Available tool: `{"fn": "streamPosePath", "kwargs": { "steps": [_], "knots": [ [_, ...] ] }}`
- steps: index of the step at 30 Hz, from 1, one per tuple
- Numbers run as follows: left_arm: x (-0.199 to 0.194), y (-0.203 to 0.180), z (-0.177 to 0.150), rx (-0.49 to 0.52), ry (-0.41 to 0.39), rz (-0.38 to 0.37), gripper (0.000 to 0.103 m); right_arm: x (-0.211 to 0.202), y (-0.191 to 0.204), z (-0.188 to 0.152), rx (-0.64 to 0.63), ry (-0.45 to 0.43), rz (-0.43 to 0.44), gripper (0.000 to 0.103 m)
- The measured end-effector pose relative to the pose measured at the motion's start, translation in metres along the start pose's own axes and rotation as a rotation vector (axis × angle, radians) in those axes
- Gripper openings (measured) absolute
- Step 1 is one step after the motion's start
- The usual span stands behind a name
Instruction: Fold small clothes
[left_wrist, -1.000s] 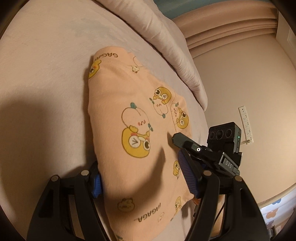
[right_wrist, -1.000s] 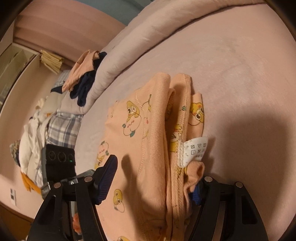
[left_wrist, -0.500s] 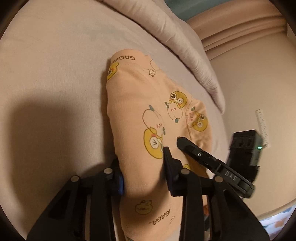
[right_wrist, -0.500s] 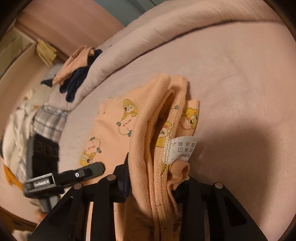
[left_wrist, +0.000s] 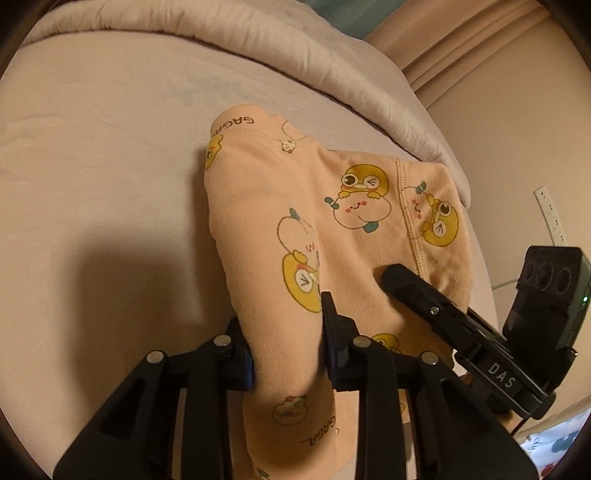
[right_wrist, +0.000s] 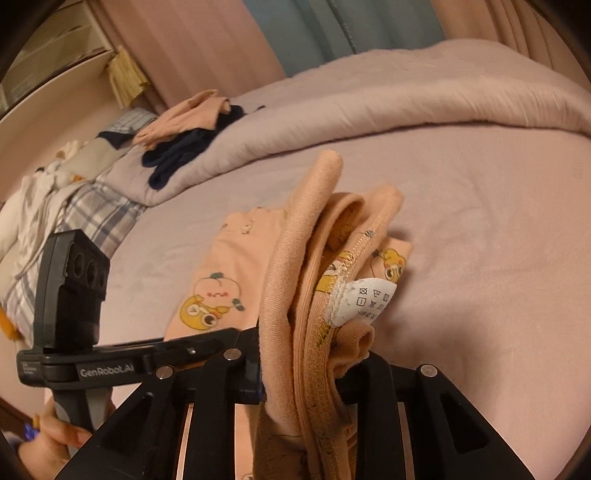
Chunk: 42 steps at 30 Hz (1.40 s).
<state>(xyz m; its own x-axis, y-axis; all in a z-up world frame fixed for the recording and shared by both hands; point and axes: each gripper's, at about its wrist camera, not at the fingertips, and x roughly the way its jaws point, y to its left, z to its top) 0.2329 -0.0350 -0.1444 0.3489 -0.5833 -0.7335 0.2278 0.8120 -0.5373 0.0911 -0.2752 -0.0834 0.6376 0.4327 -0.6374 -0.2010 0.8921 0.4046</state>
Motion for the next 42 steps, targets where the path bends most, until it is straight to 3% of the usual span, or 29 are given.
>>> {"fn": "streamPosePath", "kwargs": {
  "steps": [19,42],
  "knots": [
    [-0.051,-0.027,-0.036,0.063,-0.061,0.028,0.027,-0.051,0.045,-0.033,-0.052,-0.043,0.038,0.026],
    [-0.122,-0.041,-0.113,0.100,-0.141,0.053,0.027,-0.097,0.099,-0.074,-0.169,-0.088,0.054,0.026]
  ]
}}
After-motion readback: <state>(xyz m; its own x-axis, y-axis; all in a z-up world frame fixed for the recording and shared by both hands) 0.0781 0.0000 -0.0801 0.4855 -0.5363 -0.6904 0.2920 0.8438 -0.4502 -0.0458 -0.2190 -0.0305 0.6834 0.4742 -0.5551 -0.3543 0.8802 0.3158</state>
